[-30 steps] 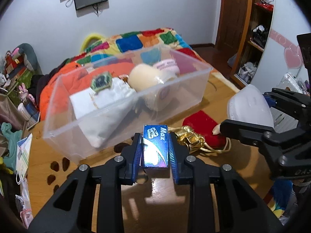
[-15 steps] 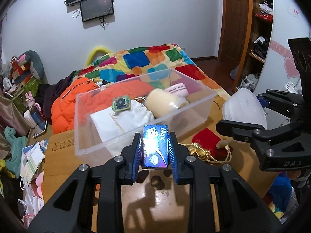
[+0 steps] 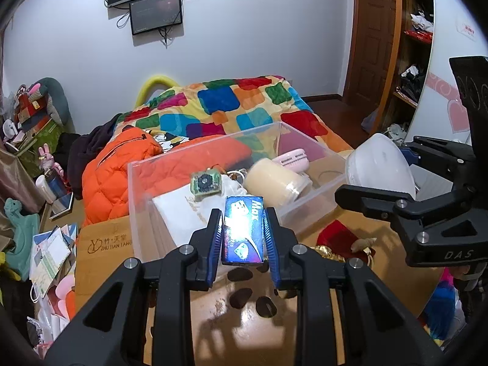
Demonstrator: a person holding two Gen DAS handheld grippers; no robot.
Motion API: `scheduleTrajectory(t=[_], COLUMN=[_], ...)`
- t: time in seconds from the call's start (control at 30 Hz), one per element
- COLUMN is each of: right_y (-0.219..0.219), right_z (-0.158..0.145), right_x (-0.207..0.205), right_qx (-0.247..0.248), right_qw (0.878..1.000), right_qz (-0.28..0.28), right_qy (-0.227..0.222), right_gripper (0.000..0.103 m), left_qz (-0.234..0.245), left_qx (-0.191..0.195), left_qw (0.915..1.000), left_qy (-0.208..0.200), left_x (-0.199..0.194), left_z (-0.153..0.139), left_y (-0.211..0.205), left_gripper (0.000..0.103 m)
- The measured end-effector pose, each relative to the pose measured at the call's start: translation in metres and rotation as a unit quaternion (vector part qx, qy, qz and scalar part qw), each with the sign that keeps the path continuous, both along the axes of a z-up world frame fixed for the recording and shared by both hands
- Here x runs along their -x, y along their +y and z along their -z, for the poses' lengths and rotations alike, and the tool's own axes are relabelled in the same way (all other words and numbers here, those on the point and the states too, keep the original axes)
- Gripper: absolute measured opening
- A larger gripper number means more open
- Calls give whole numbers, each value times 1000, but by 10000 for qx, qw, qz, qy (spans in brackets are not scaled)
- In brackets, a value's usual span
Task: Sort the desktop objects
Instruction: 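Carry the Max box and white lid over the clear box with both tools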
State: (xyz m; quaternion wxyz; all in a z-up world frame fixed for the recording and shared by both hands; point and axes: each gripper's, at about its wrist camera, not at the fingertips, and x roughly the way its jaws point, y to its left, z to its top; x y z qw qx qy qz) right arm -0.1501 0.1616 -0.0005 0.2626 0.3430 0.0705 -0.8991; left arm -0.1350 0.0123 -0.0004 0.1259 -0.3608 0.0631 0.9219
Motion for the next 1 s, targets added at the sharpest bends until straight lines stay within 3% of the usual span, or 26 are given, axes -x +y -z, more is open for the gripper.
scheduleTrajectory(t=[0.47, 1.0], right_y=[-3, -27], right_z=[-2, 23], right_x=[43, 97], right_qx=[-18, 32], right_qw=[9999, 9995], right_qz=[109, 120], right_qy=[-6, -301], right_gripper=[63, 63], left_qz=[-51, -32], left_qx=[-93, 4], left_qw=[9999, 9994], left_qy=[-51, -330], left_x=[37, 78], left_z=[-3, 18], left_y=[-13, -8], left_gripper=[27, 27])
